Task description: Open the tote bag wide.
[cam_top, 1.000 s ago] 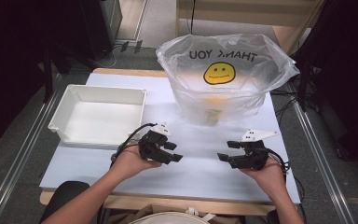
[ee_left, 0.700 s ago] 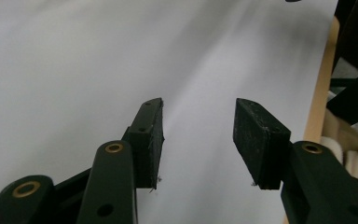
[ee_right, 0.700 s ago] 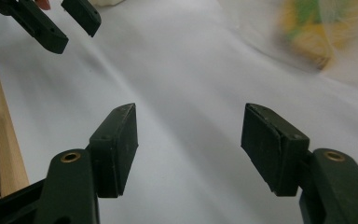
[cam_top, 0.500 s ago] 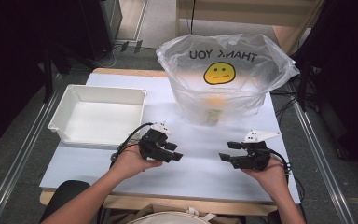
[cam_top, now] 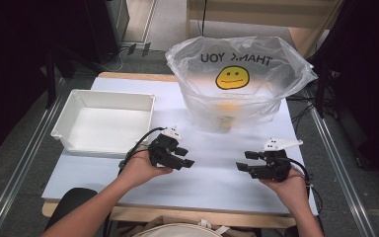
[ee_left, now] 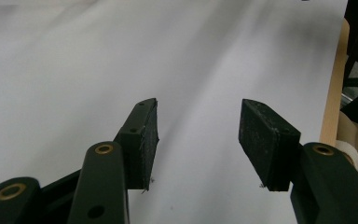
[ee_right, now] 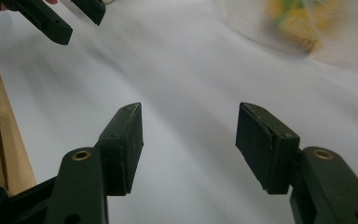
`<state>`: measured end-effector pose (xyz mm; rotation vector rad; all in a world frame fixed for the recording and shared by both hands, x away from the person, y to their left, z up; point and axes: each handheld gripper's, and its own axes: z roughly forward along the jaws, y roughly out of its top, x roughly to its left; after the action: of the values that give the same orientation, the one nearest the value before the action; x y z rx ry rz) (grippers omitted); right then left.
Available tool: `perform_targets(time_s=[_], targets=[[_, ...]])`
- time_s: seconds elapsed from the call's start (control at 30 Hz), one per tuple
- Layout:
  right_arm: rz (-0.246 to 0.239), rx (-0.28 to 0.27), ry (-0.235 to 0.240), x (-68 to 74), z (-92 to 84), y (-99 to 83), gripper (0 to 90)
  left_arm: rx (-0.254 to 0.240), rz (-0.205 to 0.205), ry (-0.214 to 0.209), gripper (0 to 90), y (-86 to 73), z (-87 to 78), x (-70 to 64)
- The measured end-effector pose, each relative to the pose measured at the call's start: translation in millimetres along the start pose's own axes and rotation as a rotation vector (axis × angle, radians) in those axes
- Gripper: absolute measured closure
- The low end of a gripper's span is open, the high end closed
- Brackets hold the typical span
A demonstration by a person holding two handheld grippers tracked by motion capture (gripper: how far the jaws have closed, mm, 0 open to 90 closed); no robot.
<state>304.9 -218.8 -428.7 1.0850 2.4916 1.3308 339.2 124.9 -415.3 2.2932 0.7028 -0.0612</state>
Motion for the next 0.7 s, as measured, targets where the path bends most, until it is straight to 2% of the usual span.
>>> perform_targets(time_s=[0.2,0.3,0.5,0.67,0.7], targets=[[0.011,-0.002,0.001,-0.8,-2.6,-0.6,42.6,-0.001,0.001,-0.01,45.9,2.9,-0.6,1.2],[0.009,0.0,-0.009,-1.9,-3.8,-1.3,42.6,-0.002,-0.013,-0.026,46.1,3.6,-0.6,2.1],[0.0,0.002,-0.002,-4.5,-6.2,-2.3,43.7,-0.003,0.004,-0.024,44.4,3.6,-2.4,3.1],[0.0,-0.009,0.005,-8.1,-10.1,-1.6,45.2,0.004,0.013,-0.028,52.0,7.0,-5.4,1.1],[-0.006,-0.015,0.008,-10.5,-12.8,-0.4,46.2,0.011,0.037,-0.024,52.5,11.7,-8.7,-0.9]])
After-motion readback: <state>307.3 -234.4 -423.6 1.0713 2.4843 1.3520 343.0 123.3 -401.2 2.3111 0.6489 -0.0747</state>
